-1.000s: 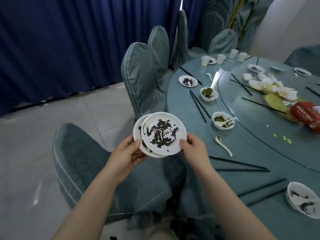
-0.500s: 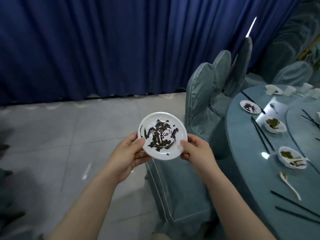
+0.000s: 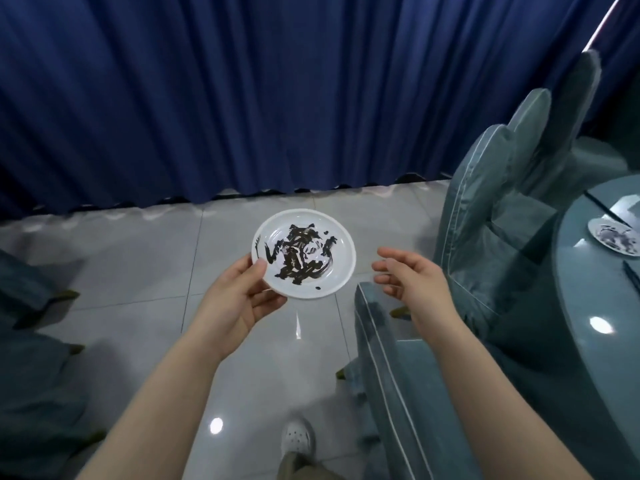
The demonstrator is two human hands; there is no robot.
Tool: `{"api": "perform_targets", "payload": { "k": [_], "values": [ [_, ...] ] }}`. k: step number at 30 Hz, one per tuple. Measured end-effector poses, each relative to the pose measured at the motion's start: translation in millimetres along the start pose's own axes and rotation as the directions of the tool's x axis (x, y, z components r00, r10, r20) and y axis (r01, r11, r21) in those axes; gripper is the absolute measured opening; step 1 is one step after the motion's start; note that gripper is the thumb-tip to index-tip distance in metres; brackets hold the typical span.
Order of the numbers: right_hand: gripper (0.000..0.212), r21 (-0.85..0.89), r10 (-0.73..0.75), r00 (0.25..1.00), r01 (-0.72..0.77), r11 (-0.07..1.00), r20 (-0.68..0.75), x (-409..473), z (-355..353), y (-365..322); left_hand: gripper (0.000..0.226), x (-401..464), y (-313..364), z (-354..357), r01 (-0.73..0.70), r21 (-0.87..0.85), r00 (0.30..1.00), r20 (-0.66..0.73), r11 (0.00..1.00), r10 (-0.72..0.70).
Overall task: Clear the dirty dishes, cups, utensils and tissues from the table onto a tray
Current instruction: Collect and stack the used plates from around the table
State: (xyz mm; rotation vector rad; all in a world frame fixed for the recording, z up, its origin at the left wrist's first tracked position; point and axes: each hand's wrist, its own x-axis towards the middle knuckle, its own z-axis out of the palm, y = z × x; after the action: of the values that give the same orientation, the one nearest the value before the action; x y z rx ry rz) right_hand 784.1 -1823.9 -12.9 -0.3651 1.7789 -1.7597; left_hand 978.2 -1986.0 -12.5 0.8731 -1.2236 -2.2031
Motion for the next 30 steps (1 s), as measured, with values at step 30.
{"api": "perform_targets", "payload": {
  "k": [30],
  "values": [
    [0.015, 0.037, 0.043, 0.743, -0.024, 0.999, -0.668, 316.8, -12.7, -111.0, 0.019, 496.2, 136.4, 163.5, 0.124, 0.196, 0.785, 0.58, 0.973, -0.217]
  ]
}}
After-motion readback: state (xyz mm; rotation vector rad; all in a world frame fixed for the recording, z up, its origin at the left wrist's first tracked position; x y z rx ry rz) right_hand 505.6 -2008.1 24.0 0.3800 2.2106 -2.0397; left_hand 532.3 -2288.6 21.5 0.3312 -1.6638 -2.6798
